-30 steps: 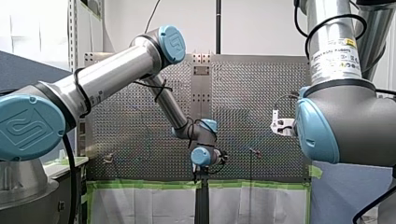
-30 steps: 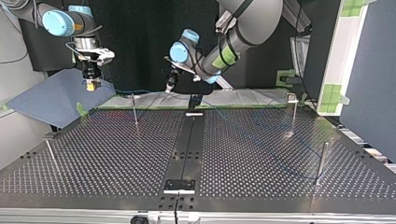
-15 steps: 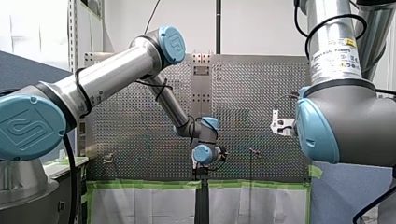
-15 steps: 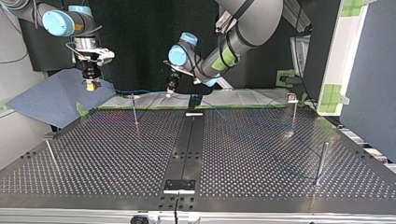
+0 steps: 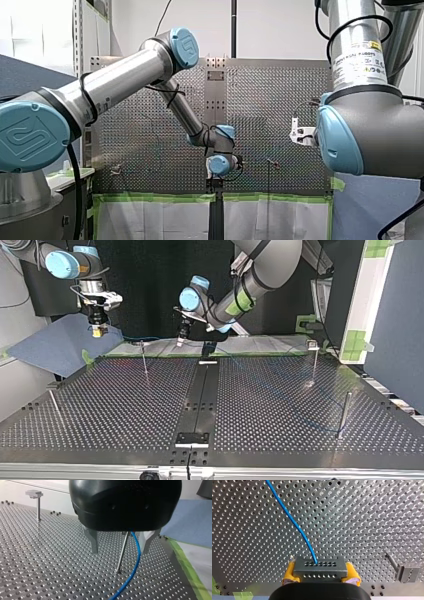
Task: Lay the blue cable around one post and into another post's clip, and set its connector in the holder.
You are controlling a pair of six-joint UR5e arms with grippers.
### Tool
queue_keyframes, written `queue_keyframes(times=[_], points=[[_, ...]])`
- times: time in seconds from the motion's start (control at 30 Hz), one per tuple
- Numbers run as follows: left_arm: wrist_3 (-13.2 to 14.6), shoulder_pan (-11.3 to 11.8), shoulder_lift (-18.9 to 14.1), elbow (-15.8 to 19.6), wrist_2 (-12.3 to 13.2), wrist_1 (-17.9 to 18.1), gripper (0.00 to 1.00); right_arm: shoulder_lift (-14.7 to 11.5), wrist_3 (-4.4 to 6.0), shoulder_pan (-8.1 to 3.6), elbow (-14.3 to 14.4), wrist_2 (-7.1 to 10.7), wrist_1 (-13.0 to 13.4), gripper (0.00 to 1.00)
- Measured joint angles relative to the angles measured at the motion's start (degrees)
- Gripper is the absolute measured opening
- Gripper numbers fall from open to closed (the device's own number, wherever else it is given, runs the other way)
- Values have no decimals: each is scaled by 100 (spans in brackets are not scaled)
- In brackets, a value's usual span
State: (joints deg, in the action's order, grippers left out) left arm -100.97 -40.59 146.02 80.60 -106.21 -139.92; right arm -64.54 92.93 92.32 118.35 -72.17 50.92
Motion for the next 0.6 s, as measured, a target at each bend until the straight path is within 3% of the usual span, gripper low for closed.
queue_keyframes(times=[0.27, 0.3, 0.6], points=[[96, 1, 0, -6, -18, 33, 80, -3, 2, -1, -2, 0, 11, 0], [144, 0, 0, -5, -25, 33, 85, -4, 2, 0, -4, 0, 12, 0], [566, -4, 2, -3, -111, 17, 85, -29, 1, 1, -15, 0, 8, 0]])
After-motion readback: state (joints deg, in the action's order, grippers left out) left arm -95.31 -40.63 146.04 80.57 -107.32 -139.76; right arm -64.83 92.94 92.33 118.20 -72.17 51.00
